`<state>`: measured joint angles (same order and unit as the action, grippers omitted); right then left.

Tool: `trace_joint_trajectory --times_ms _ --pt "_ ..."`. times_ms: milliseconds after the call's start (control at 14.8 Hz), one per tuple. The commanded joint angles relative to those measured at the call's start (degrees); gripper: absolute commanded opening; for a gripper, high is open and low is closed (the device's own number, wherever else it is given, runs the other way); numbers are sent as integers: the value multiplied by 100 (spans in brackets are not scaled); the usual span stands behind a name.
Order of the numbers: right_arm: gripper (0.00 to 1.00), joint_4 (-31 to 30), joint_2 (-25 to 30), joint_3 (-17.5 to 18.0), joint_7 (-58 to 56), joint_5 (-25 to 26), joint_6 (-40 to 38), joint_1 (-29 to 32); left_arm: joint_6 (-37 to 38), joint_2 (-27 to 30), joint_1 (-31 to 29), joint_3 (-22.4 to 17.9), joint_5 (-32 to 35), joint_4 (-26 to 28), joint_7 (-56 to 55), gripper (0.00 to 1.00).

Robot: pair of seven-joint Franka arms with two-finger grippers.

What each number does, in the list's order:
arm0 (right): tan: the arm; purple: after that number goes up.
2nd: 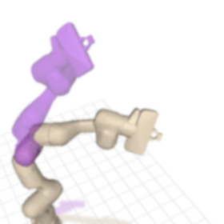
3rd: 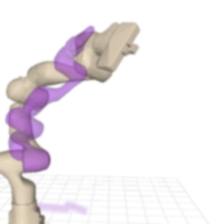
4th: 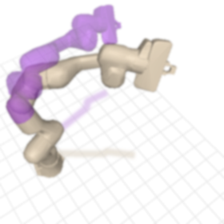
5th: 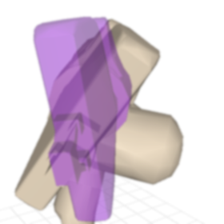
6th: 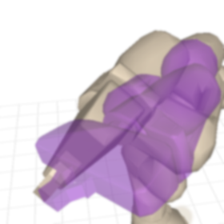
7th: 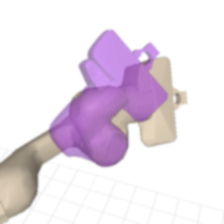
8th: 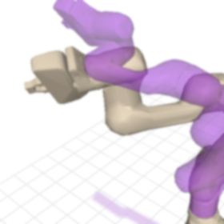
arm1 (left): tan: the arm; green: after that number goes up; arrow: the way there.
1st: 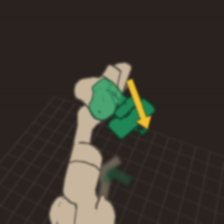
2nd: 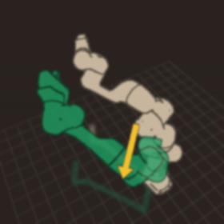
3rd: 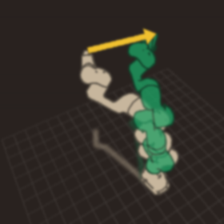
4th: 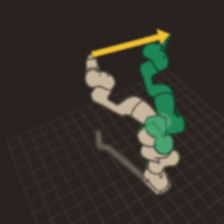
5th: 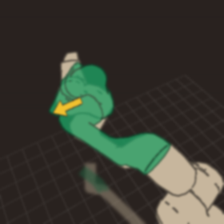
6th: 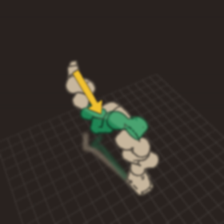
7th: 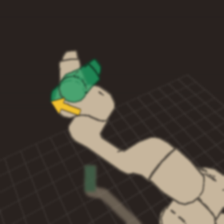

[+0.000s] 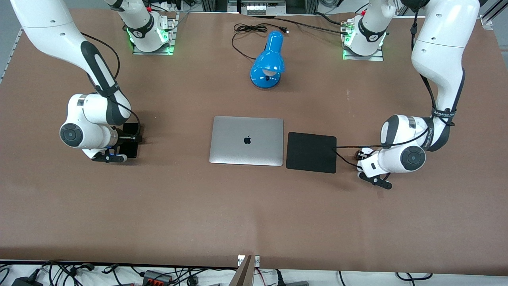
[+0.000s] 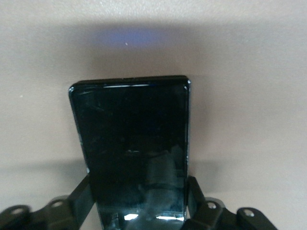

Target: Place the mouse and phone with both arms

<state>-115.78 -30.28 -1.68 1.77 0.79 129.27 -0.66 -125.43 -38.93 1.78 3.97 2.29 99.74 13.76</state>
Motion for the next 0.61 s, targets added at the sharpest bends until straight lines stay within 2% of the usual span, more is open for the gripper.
trace_joint_trajectory --times_ms 0,136,271,339,542 --pt "42 -32 -57 10 -36 18 72 5 1 96 6 25 96 -34 -14 51" --pt "39 -6 22 10 -36 18 -76 -4 577 105 198 25 61 -436 -127 51" --pt "39 29 241 27 42 18 -234 -47 1219 105 497 25 61 -885 -775 50" --pt "36 46 407 27 69 18 -392 -170 1318 105 707 25 52 -939 -1205 50" --pt "36 204 672 27 331 -8 -849 -486 1284 27 1350 25 35 -966 -2839 50"
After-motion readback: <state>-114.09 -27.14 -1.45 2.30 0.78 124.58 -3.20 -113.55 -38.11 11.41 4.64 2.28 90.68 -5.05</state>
